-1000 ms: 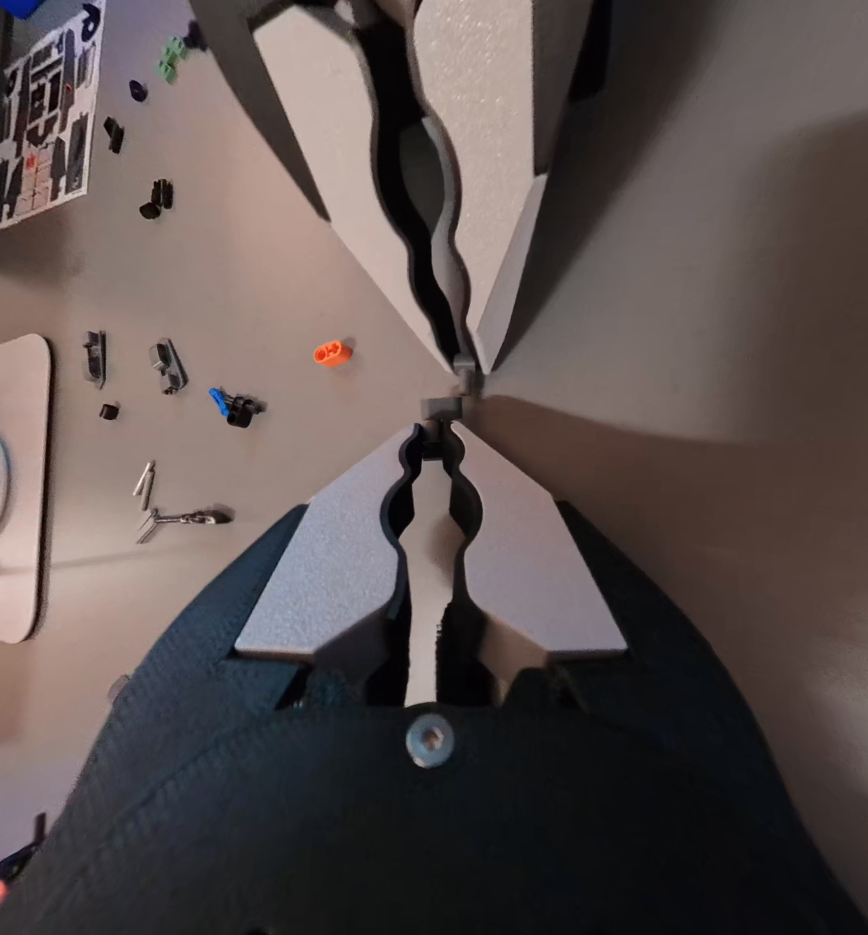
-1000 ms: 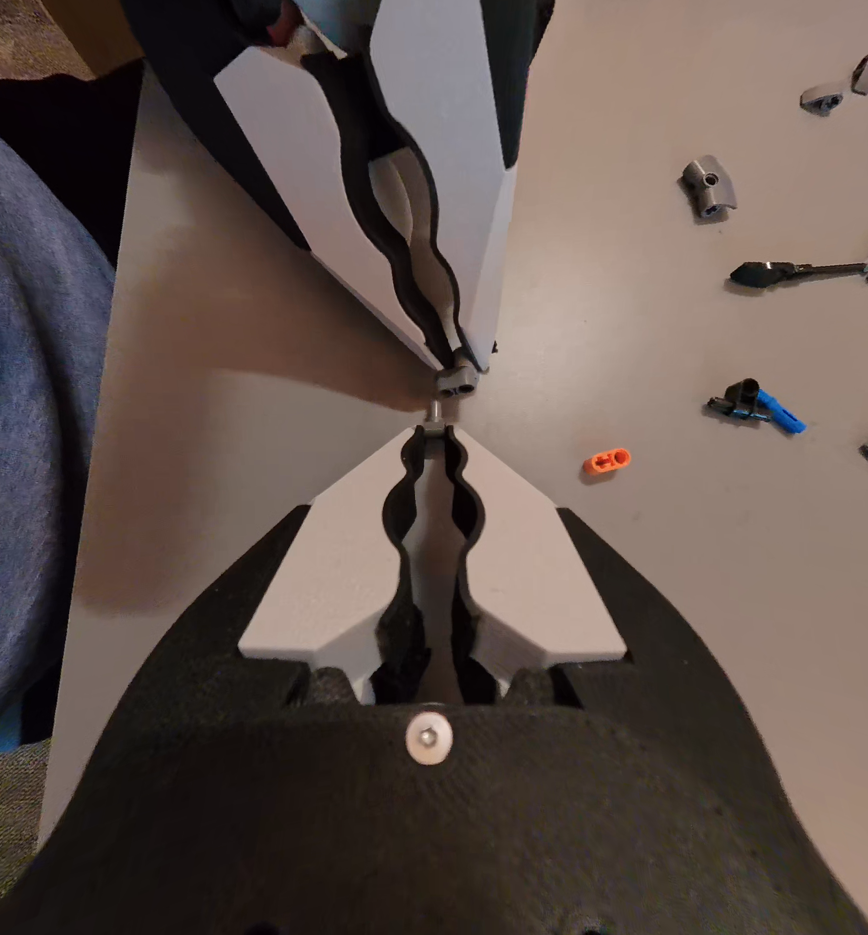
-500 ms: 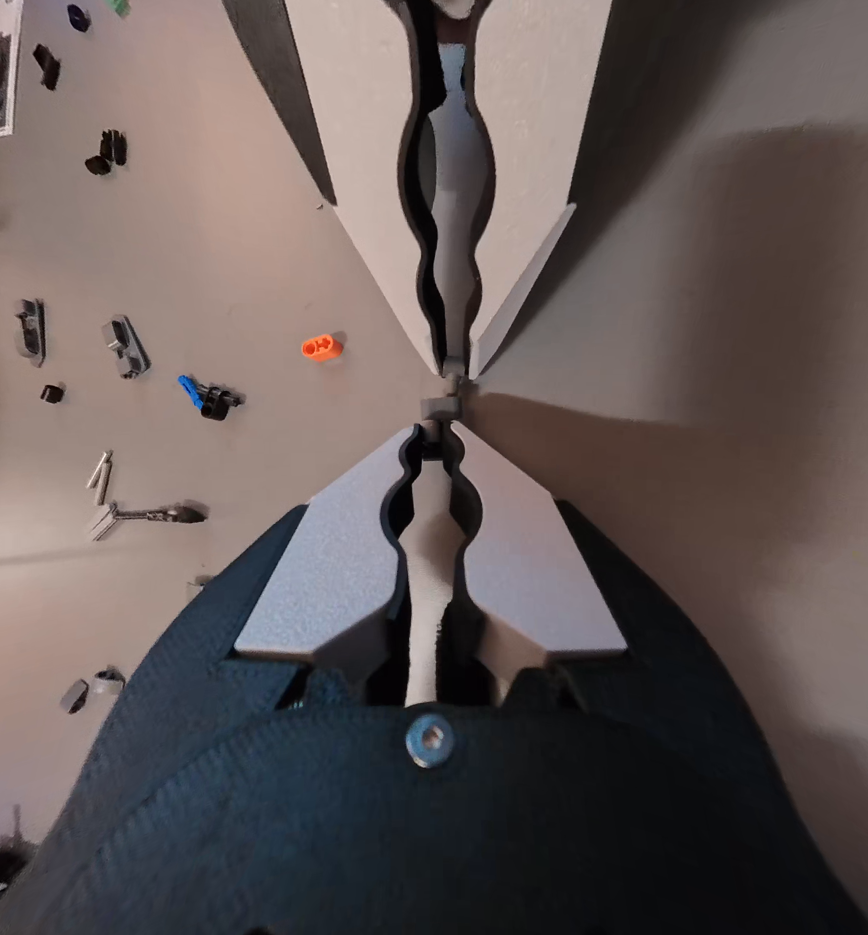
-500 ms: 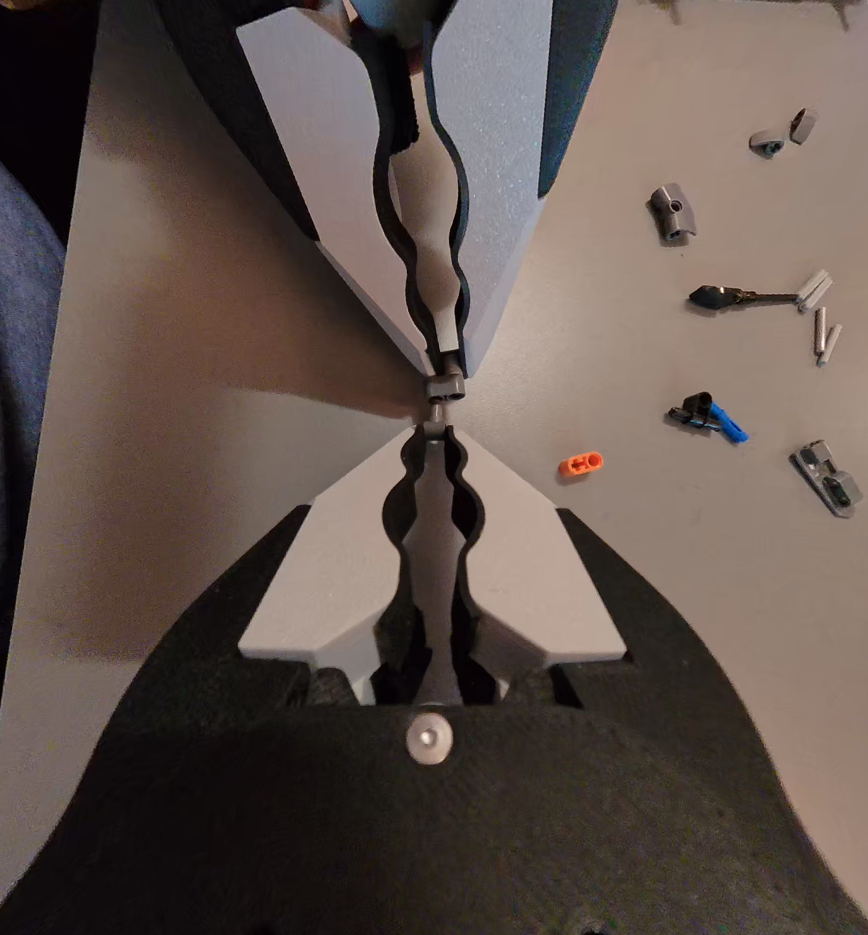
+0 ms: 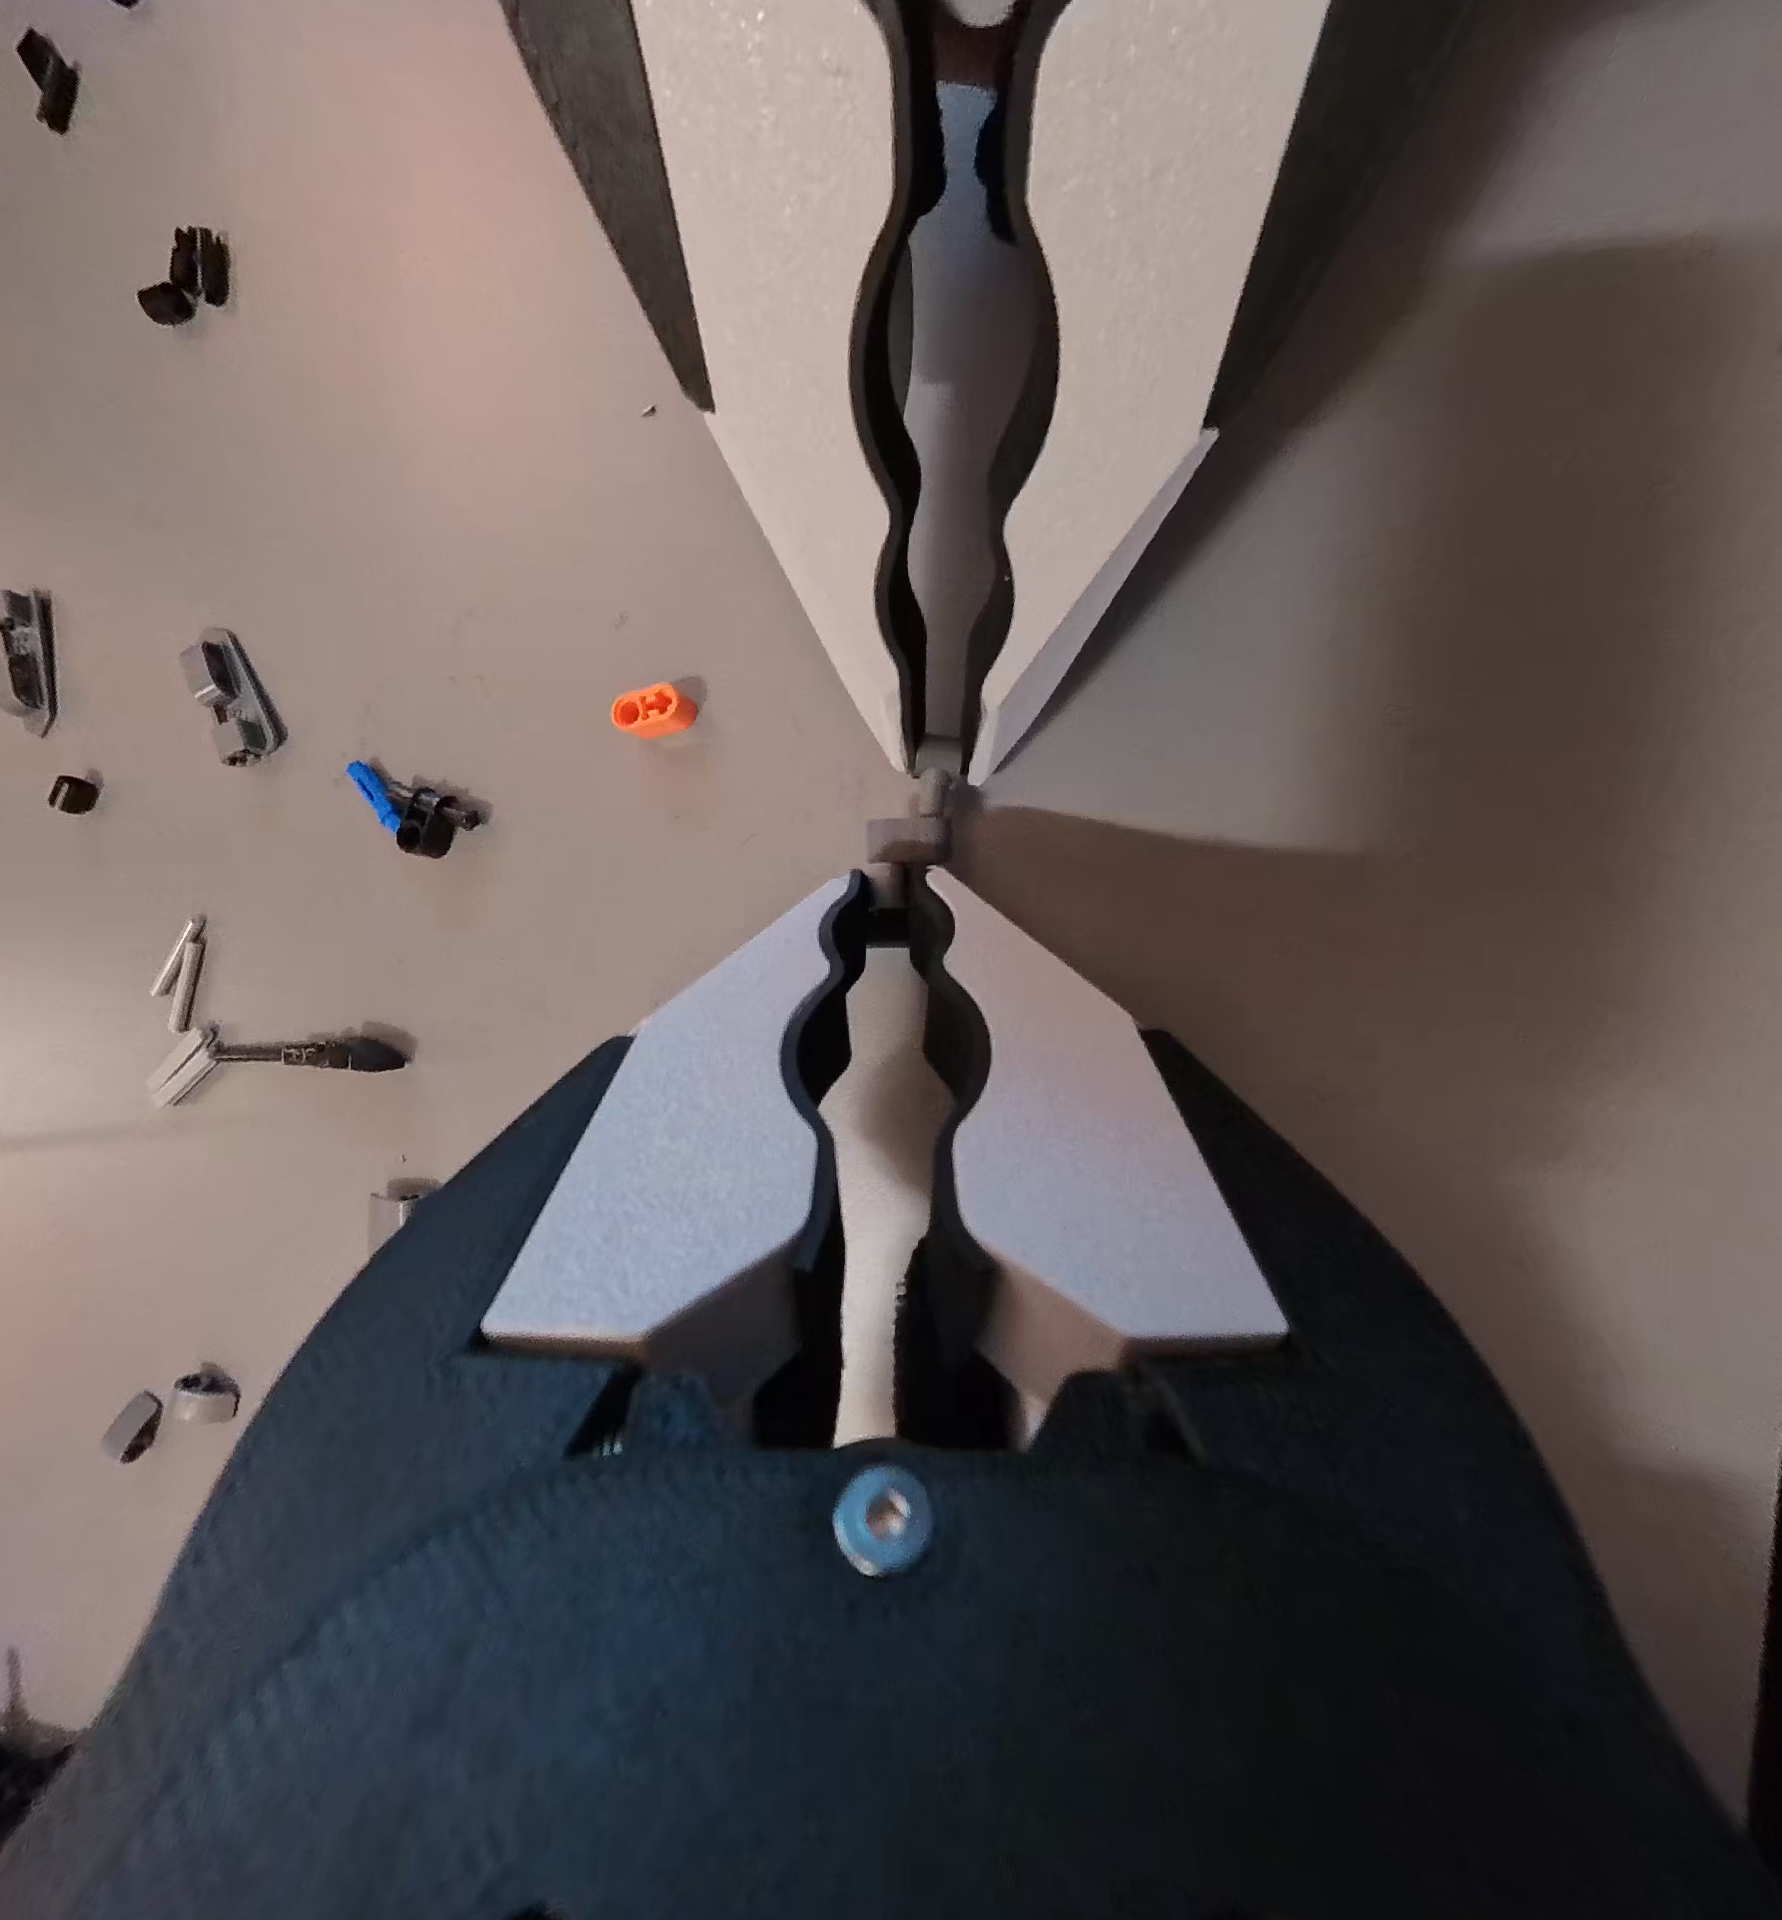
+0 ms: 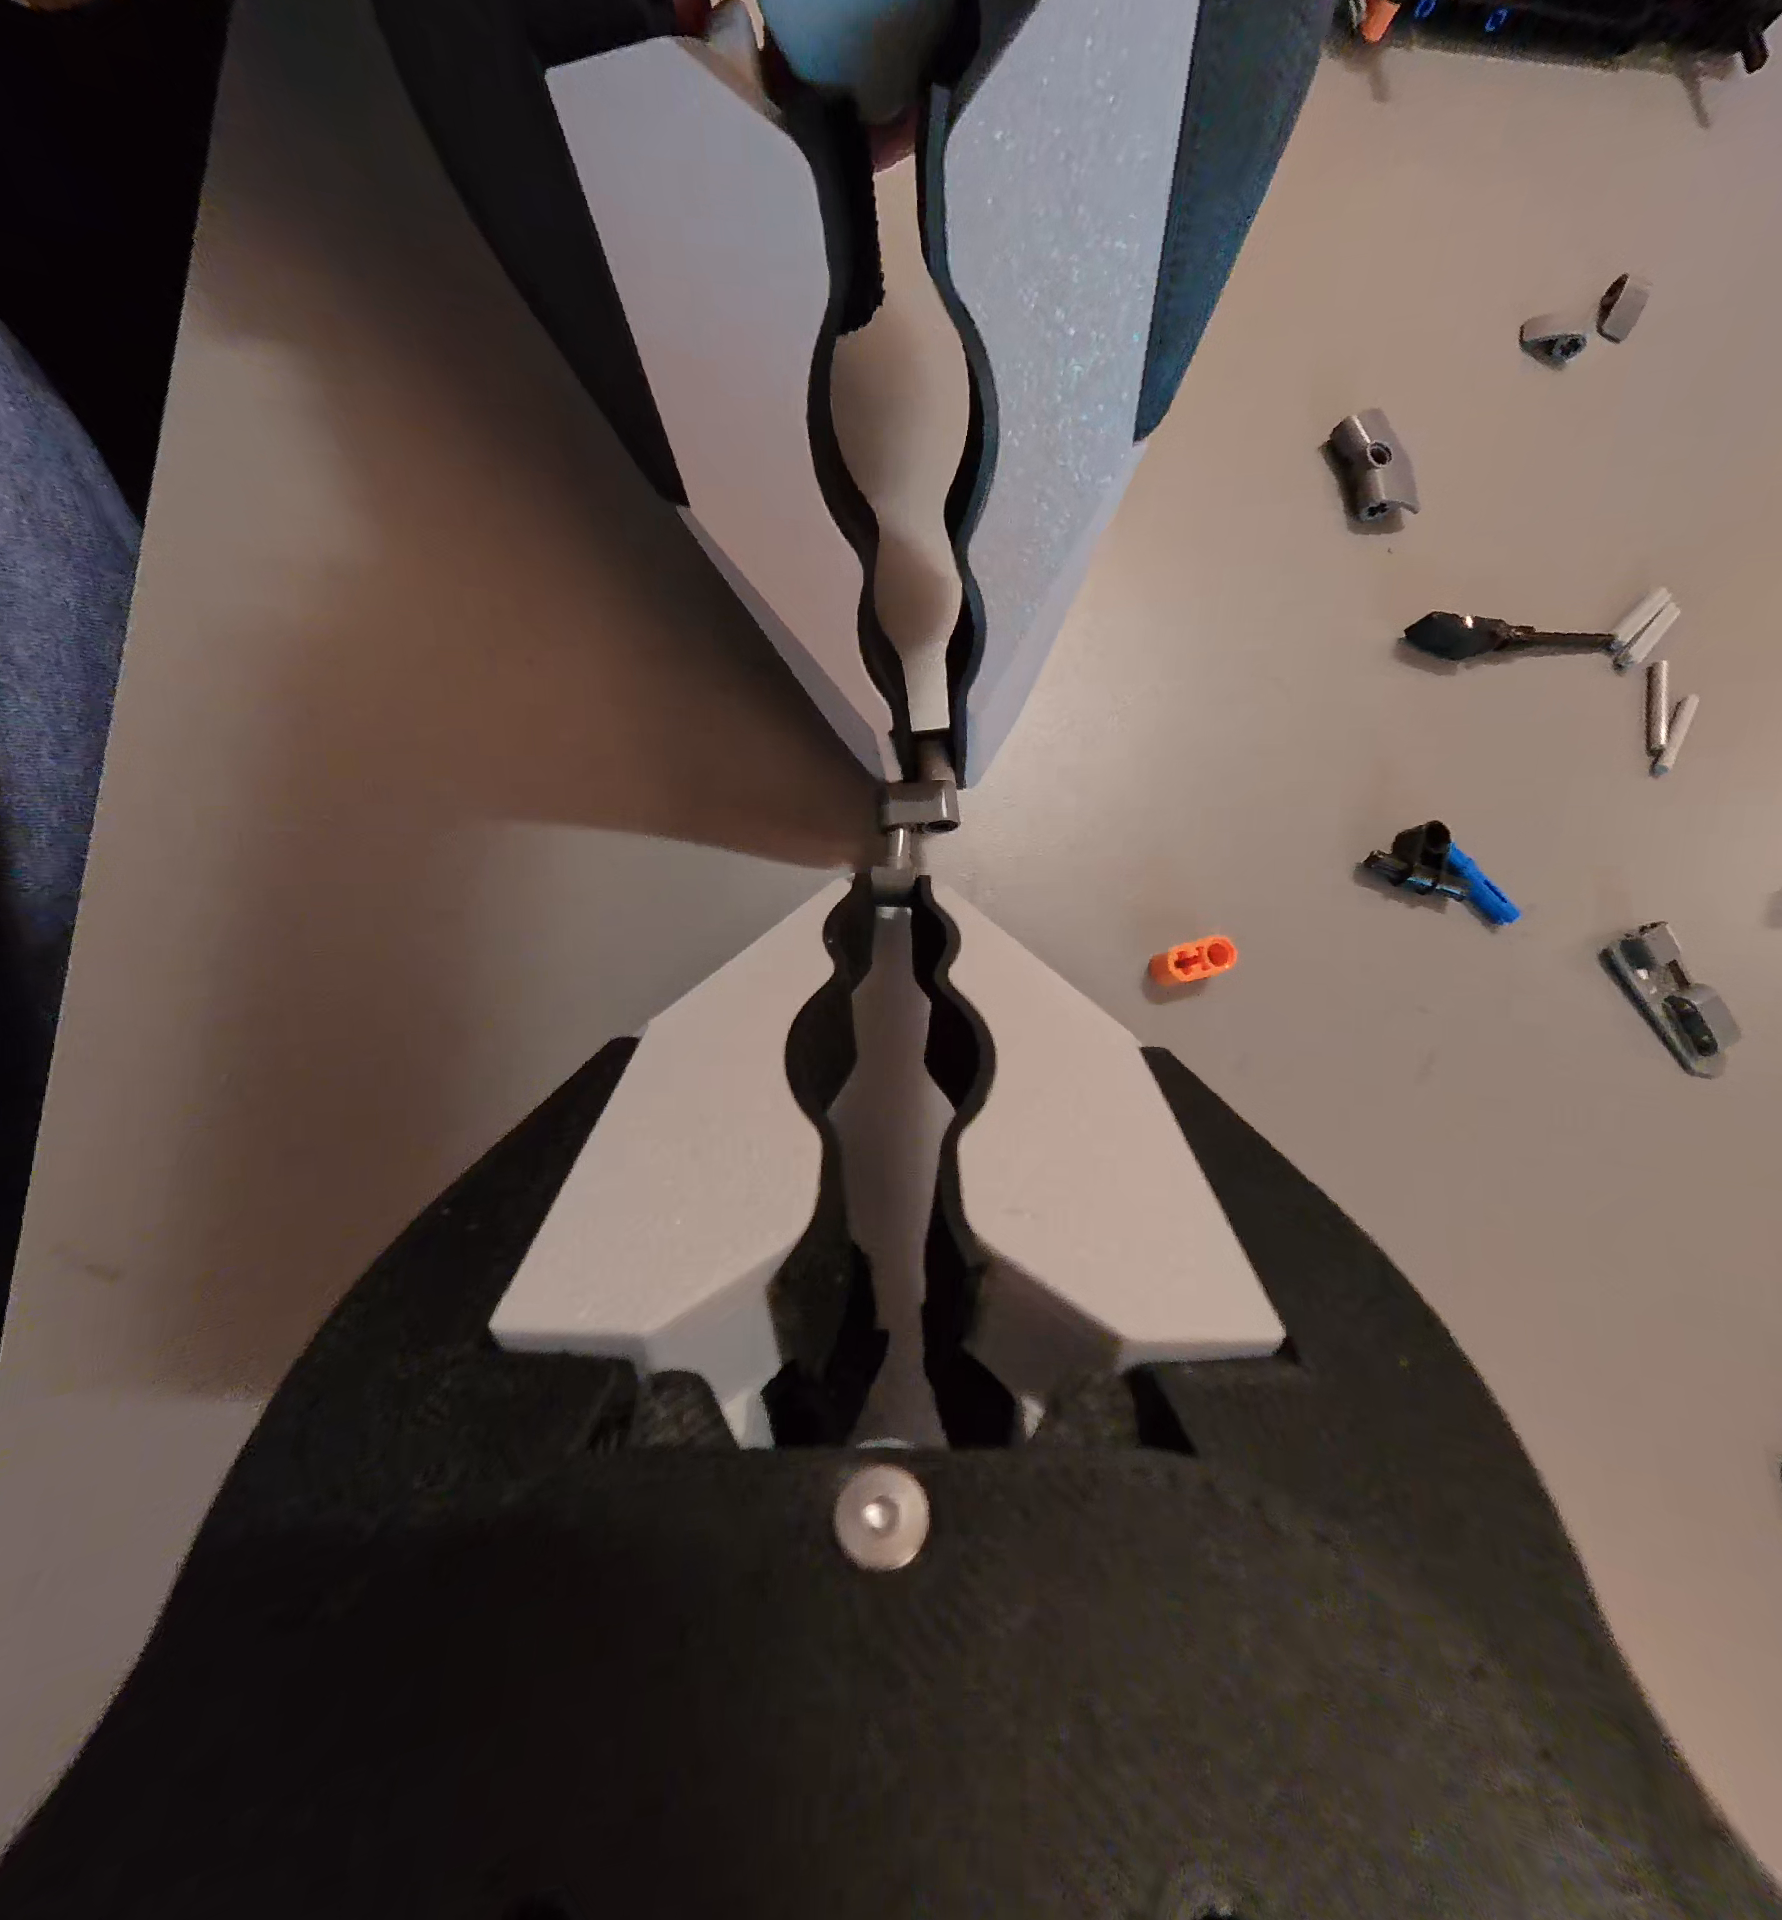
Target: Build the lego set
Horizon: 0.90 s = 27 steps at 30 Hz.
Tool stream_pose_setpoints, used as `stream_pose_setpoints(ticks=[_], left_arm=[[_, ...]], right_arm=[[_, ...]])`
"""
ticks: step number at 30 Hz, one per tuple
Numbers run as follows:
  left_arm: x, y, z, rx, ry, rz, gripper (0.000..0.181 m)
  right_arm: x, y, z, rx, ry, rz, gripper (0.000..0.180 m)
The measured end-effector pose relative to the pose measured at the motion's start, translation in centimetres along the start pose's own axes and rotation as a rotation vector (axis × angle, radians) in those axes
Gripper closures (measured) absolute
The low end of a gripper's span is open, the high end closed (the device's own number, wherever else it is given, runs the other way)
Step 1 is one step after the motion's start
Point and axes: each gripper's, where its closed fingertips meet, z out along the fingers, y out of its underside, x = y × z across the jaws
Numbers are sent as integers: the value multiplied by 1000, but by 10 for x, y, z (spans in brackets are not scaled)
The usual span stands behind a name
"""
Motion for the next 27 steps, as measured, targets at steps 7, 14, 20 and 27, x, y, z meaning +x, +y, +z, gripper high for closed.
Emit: stream_pose_setpoints(ticks=[7,14,20,27], left_arm=[[1,-1,1,4,-10,27,176],[1,0,1,-19,-28,58,176],[1,-1,1,-19,-41,89,177],[0,-1,2,50,-20,16,176]], right_arm=[[-2,3,2,13,-37,13,175],[-3,1,3,23,-40,9,175],[-4,0,3,17,-49,-7,175],[-4,0,4,46,-68,18,175]])
